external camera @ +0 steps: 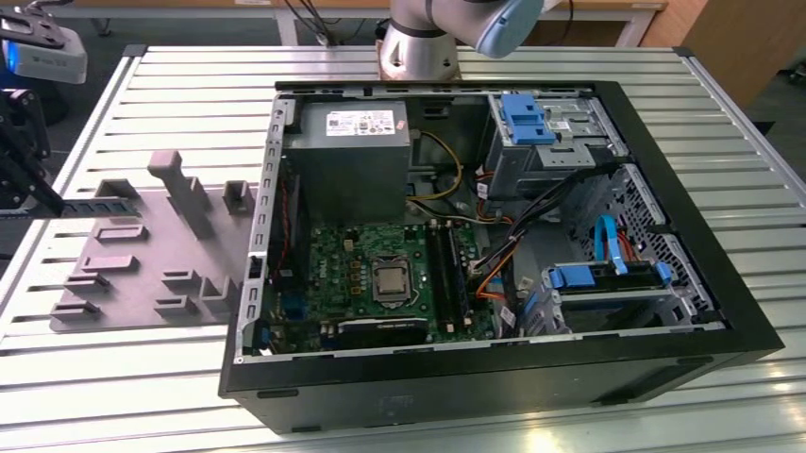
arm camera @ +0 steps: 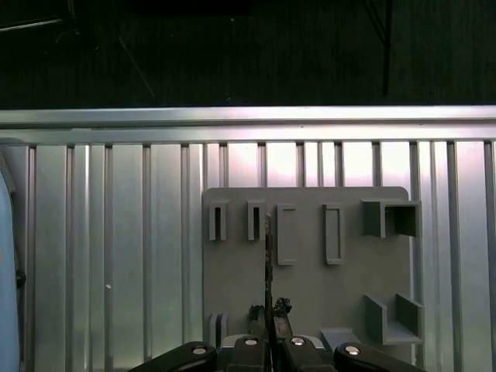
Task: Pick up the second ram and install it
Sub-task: 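Pick up the second ram and move it above second insertion slot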
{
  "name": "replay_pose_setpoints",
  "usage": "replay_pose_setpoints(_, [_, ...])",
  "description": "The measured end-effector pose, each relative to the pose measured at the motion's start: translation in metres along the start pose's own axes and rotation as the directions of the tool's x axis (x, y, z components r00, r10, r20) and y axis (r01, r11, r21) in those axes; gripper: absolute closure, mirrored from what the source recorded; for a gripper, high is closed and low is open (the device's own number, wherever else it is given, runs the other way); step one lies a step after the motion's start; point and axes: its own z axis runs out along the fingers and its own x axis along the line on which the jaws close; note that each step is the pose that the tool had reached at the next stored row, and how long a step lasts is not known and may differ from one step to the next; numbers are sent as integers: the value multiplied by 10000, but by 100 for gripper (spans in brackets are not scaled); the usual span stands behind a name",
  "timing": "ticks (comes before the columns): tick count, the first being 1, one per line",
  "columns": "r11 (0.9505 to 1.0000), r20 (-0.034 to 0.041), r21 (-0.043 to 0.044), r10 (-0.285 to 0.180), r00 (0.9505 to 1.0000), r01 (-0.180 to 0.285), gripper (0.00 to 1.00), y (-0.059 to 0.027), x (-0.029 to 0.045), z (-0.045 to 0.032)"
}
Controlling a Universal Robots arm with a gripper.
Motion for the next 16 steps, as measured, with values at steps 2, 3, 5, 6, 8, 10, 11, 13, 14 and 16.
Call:
replay_pose_setpoints(2, [10000,0,0,0,10000,0,86,0,0,-11])
replay_pose_setpoints(3, [10000,0,0,0,10000,0,86,1,0,-17])
replay_pose_setpoints(5, [10000,-1,0,0,10000,0,86,1,0,-28])
replay_pose_setpoints(6, [10000,0,0,0,10000,0,86,1,-1,-34])
replay_pose_setpoints(8, [10000,-1,-1,0,10000,0,86,1,-1,-46])
replay_pose_setpoints(10, [10000,0,0,0,10000,0,86,1,-1,-58])
replay_pose_setpoints(11, [10000,0,0,0,10000,0,86,2,-1,-64])
replay_pose_setpoints(13, [10000,0,0,0,10000,0,86,2,-1,-75])
replay_pose_setpoints(14, [10000,0,0,0,10000,0,86,2,-1,-80])
replay_pose_setpoints(16, [10000,1,0,0,10000,0,86,2,-1,-82])
